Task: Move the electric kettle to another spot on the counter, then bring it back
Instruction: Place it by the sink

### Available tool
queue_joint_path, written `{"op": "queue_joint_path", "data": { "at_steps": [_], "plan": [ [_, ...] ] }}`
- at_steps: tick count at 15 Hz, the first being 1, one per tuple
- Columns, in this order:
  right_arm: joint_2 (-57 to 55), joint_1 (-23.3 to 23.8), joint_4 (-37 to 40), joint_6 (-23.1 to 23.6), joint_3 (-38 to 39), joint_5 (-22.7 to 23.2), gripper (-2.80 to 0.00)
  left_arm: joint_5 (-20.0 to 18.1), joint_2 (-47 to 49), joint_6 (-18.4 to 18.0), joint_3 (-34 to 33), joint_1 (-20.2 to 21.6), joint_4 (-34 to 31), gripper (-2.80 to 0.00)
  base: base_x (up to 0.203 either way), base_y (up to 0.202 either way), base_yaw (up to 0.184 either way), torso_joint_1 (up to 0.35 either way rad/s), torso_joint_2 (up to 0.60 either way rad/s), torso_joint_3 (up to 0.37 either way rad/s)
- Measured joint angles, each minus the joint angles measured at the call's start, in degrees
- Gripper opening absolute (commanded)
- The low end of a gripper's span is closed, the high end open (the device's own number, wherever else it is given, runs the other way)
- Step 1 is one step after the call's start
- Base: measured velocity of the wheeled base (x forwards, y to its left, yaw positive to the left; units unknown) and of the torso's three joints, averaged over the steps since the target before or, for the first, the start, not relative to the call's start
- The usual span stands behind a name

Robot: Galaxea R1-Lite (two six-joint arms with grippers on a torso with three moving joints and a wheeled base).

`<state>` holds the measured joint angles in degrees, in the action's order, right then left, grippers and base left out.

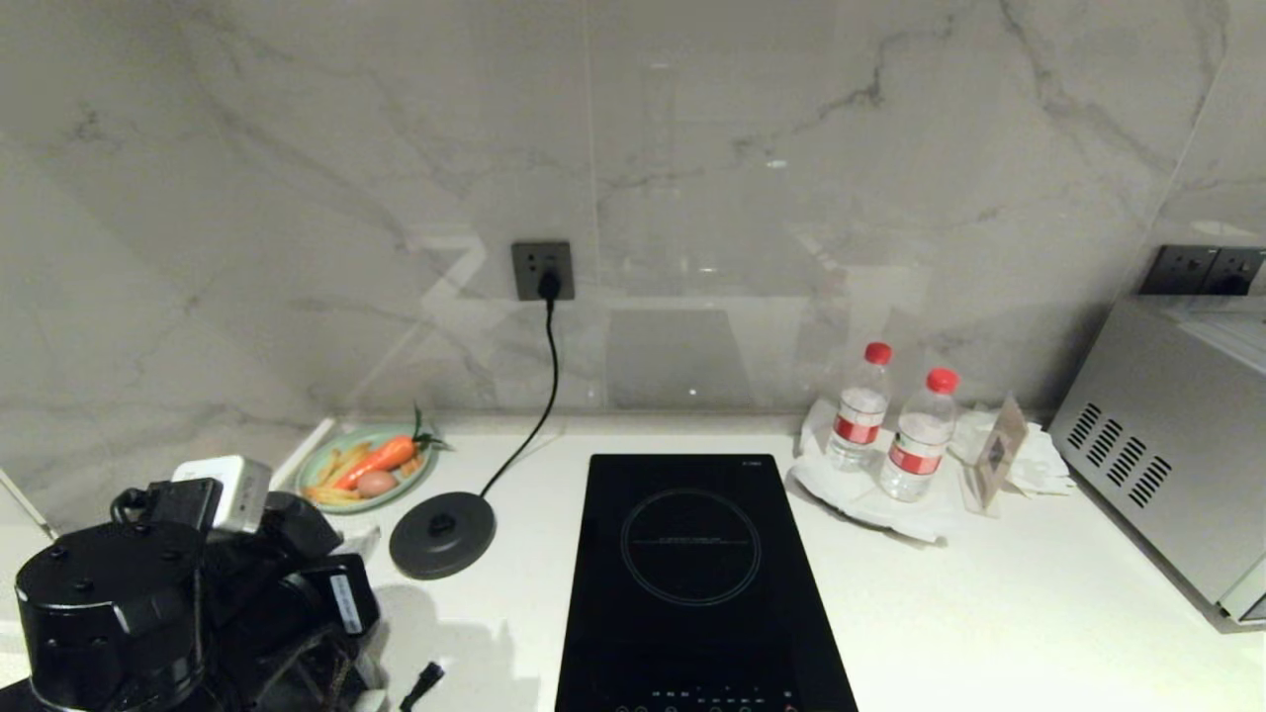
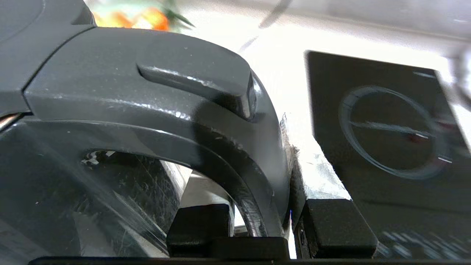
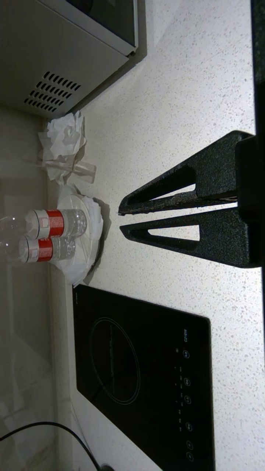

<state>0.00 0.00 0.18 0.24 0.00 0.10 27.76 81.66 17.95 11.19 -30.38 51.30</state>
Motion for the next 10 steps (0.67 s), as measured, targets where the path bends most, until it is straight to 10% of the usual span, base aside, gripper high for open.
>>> {"op": "queue_joint_path", "data": {
  "at_steps": [10],
  "plan": [
    [0.0, 0.0, 0.0, 0.0, 0.0, 0.0, -2.80, 0.6, -1.7, 8.3, -1.2, -12.4, 0.0, -2.80, 0.000, 0.000, 0.000, 0.000, 0.00, 0.000]
  ]
}}
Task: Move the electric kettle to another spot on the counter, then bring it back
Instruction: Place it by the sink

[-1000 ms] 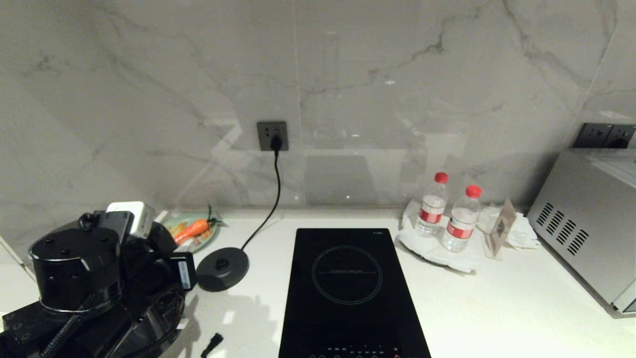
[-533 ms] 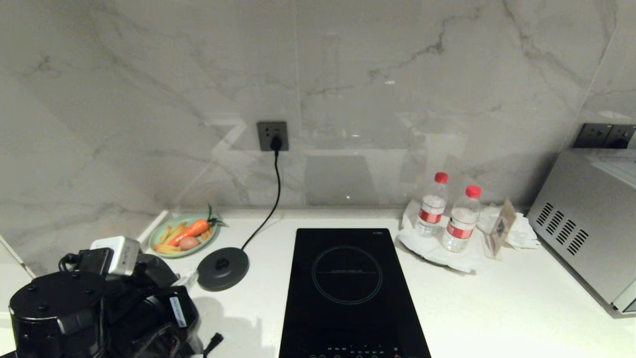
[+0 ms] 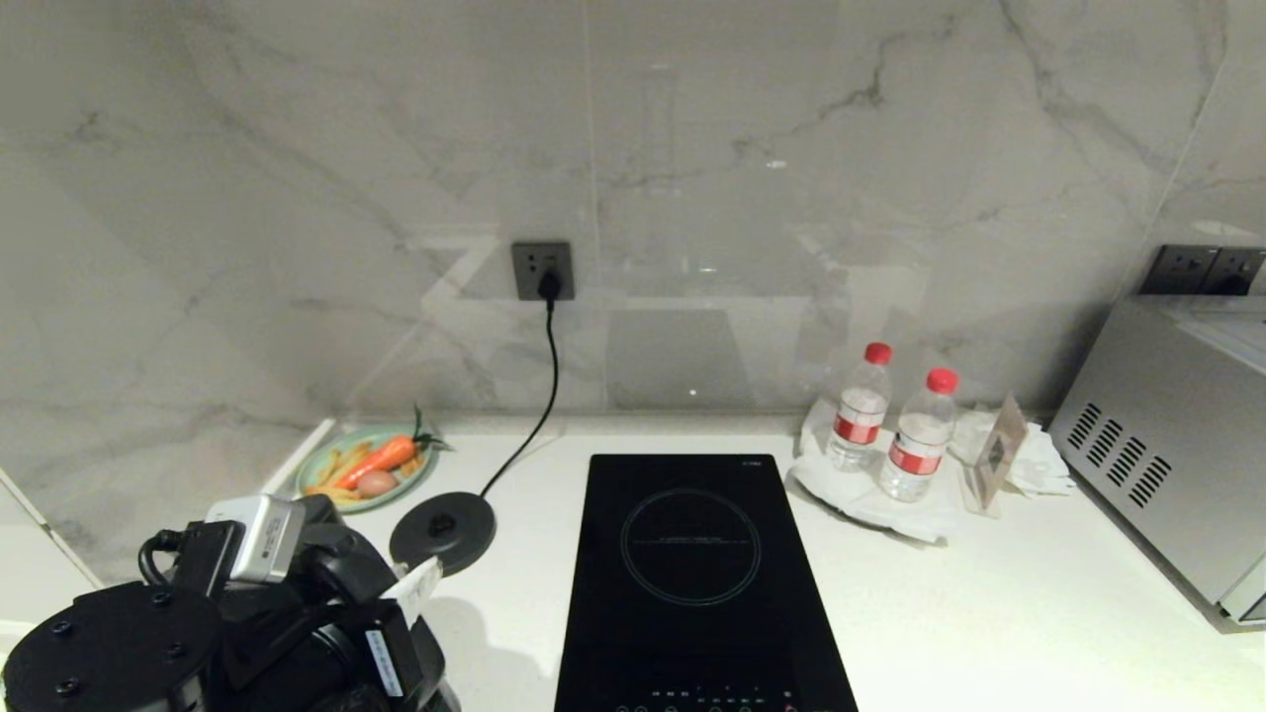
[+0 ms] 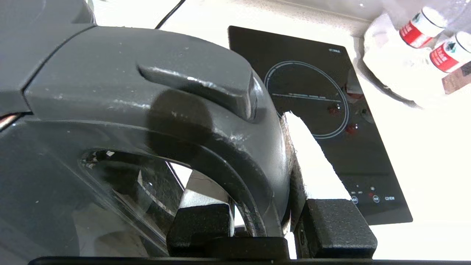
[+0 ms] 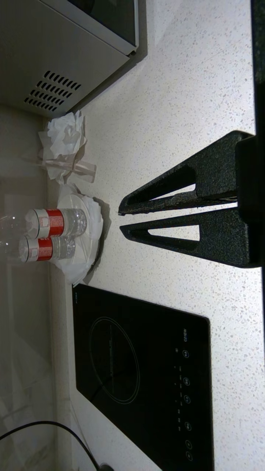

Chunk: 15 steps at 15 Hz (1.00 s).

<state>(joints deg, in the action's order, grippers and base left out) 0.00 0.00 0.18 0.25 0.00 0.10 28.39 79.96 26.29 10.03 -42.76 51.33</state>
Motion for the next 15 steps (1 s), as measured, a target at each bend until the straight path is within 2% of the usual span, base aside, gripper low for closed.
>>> {"op": "queue_joint_path", "data": {
  "at_steps": [6, 15],
  "plan": [
    [0.0, 0.0, -0.1, 0.1, 0.0, 0.0, -2.80, 1.5, -0.4, -0.2, 0.7, -0.3, 0.1, -2.80, -0.002, 0.000, 0.017, 0.000, 0.00, 0.000],
    [0.0, 0.0, 0.0, 0.1, 0.0, 0.1, -2.80, 1.7, -0.5, -0.3, 0.6, -0.3, 0.0, -2.80, -0.001, -0.009, 0.174, 0.002, 0.00, 0.003]
  ]
}}
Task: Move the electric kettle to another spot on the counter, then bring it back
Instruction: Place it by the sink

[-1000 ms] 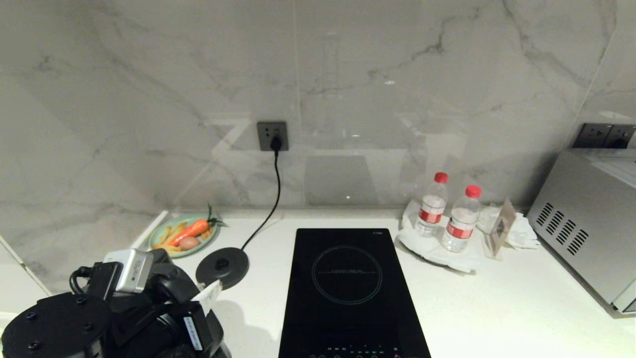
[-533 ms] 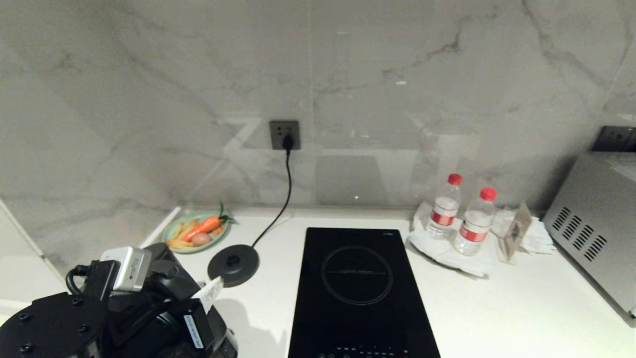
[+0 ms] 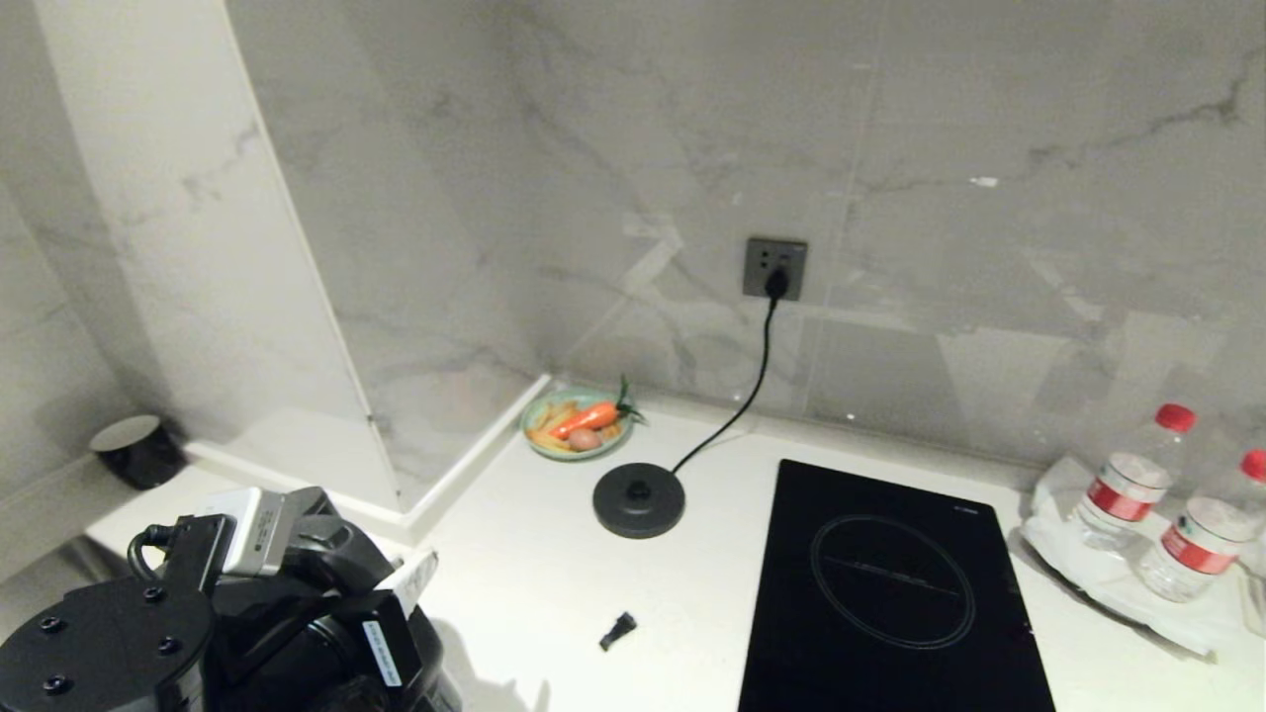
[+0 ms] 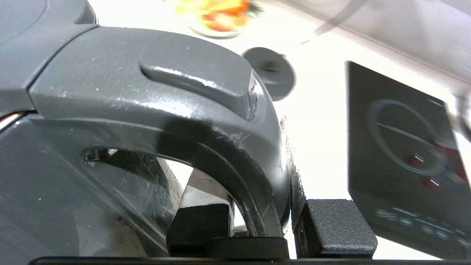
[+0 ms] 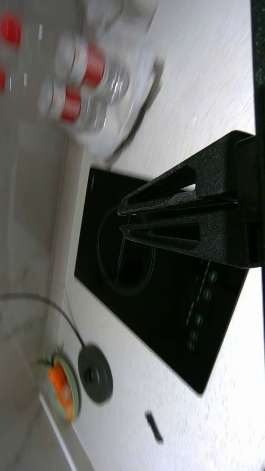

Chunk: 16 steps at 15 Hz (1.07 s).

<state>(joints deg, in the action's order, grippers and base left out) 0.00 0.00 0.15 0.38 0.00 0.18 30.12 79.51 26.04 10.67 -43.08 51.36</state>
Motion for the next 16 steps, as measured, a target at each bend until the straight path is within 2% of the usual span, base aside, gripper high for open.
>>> {"op": "queue_joint_path", "data": {
  "at_steps": [10, 13, 16],
  "plan": [
    [0.0, 0.0, -0.1, 0.0, 0.0, 0.0, -2.80, 0.3, -0.1, 0.0, -0.1, 0.3, 0.0, -2.80, -0.001, -0.008, 0.174, 0.002, 0.00, 0.002],
    [0.0, 0.0, 0.0, -0.1, 0.0, 0.0, -2.80, 2.0, 0.0, 0.0, 0.0, 0.2, 0.0, -2.80, -0.004, -0.009, 0.170, -0.001, 0.00, 0.000],
    [0.0, 0.0, -0.1, 0.0, 0.0, 0.0, -2.80, 2.0, 0.0, -0.1, 0.0, 0.2, -0.1, -2.80, 0.000, -0.008, 0.164, 0.004, 0.00, 0.005]
  ]
}}
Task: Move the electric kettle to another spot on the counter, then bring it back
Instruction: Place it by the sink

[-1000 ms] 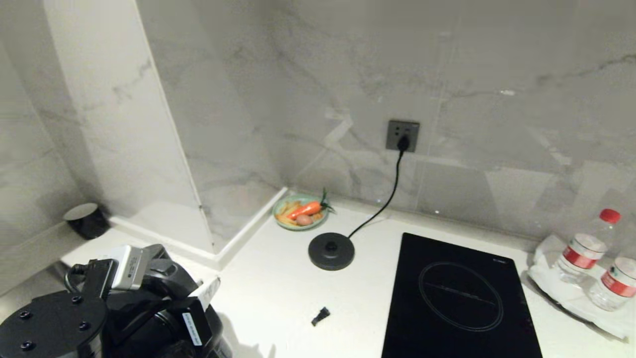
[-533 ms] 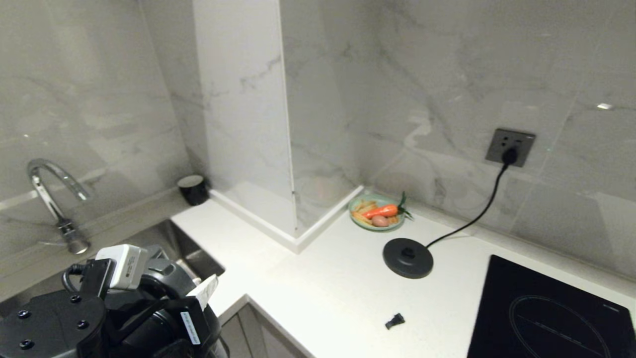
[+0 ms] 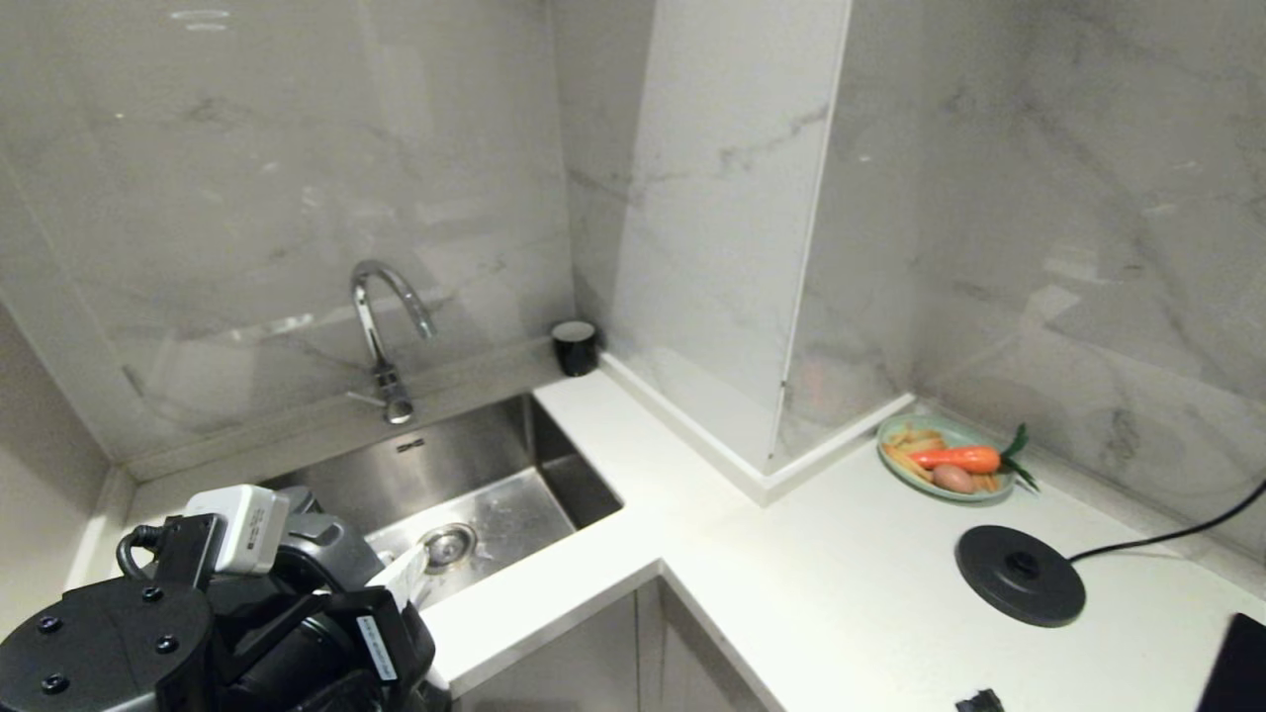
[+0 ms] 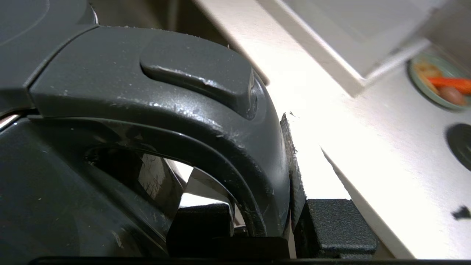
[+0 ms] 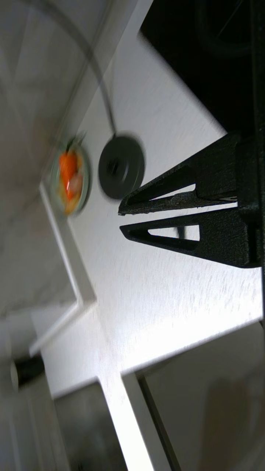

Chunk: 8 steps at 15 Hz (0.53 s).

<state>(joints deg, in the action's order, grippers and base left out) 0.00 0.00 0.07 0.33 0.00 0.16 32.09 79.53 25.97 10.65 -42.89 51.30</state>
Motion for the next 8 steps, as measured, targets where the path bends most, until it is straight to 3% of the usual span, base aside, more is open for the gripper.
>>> {"op": "queue_joint_path", "data": {
  "at_steps": [2, 5, 8],
  "plan": [
    [0.0, 0.0, 0.0, 0.0, 0.0, 0.0, -2.80, 0.1, 0.1, -0.4, 0.0, 0.2, 0.0, -2.80, -0.004, -0.003, 0.094, 0.001, 0.00, 0.003],
    [0.0, 0.0, 0.0, 0.0, 0.0, 0.0, -2.80, 0.0, 0.1, -0.6, 0.0, 0.4, 0.1, -2.80, 0.000, 0.000, 0.000, 0.000, 0.00, 0.000],
    [0.0, 0.0, 0.0, 0.0, 0.0, 0.0, -2.80, -0.1, 0.3, -1.6, 1.1, 3.6, -0.1, -2.80, 0.000, 0.000, 0.000, 0.000, 0.00, 0.000]
  ]
}}
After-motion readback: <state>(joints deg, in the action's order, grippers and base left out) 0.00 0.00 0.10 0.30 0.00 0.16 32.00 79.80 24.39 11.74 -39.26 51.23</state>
